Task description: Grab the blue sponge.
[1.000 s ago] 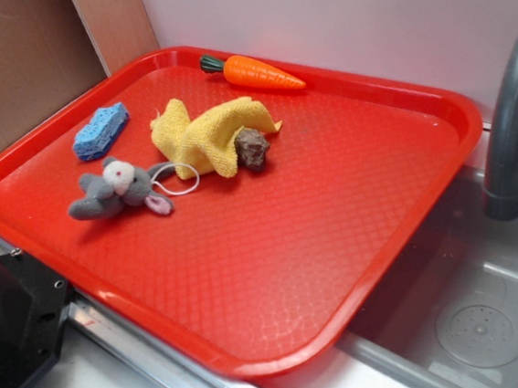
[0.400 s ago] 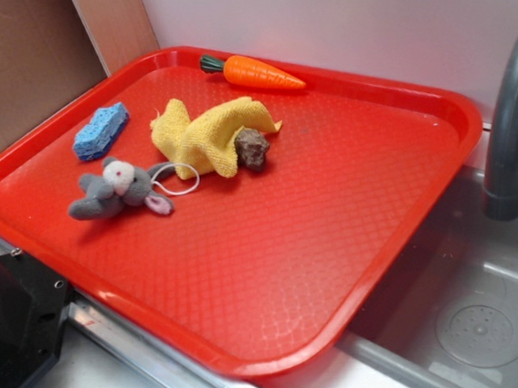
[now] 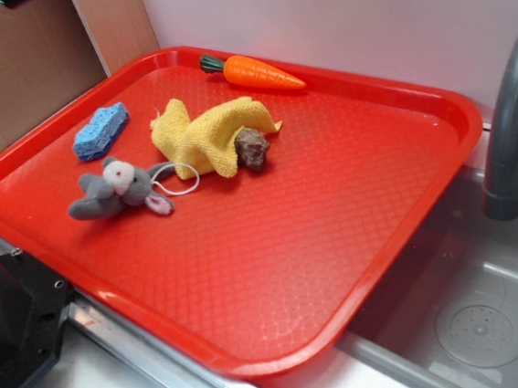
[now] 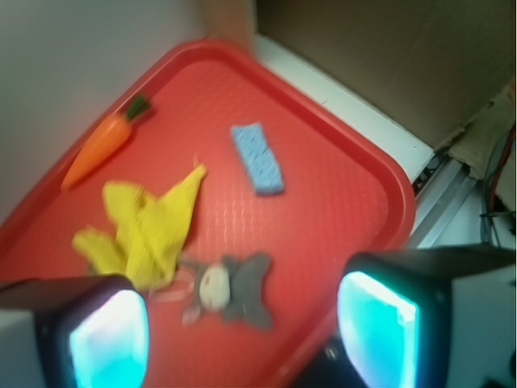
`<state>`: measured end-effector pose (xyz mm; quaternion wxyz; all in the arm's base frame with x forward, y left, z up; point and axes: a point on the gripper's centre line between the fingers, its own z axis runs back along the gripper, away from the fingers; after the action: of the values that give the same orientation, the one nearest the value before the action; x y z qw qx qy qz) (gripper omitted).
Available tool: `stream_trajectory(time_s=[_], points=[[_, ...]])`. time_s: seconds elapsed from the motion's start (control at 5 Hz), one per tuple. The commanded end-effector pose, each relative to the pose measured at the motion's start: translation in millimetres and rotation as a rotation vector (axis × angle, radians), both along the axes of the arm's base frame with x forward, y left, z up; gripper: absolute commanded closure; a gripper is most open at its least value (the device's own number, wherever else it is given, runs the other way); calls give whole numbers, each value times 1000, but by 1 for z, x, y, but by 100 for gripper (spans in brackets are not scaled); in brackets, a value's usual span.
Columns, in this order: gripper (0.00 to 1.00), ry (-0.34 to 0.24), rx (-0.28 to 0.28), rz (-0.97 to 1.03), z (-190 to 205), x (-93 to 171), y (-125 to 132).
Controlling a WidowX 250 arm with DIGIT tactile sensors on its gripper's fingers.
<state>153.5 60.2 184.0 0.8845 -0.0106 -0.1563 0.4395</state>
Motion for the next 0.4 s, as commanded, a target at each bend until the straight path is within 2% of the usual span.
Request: stream_trajectory(time_s=[0.0,0.2], points=[[0,-14,102,59,-40,32,38],[0,23,133,22,-70,45,51]])
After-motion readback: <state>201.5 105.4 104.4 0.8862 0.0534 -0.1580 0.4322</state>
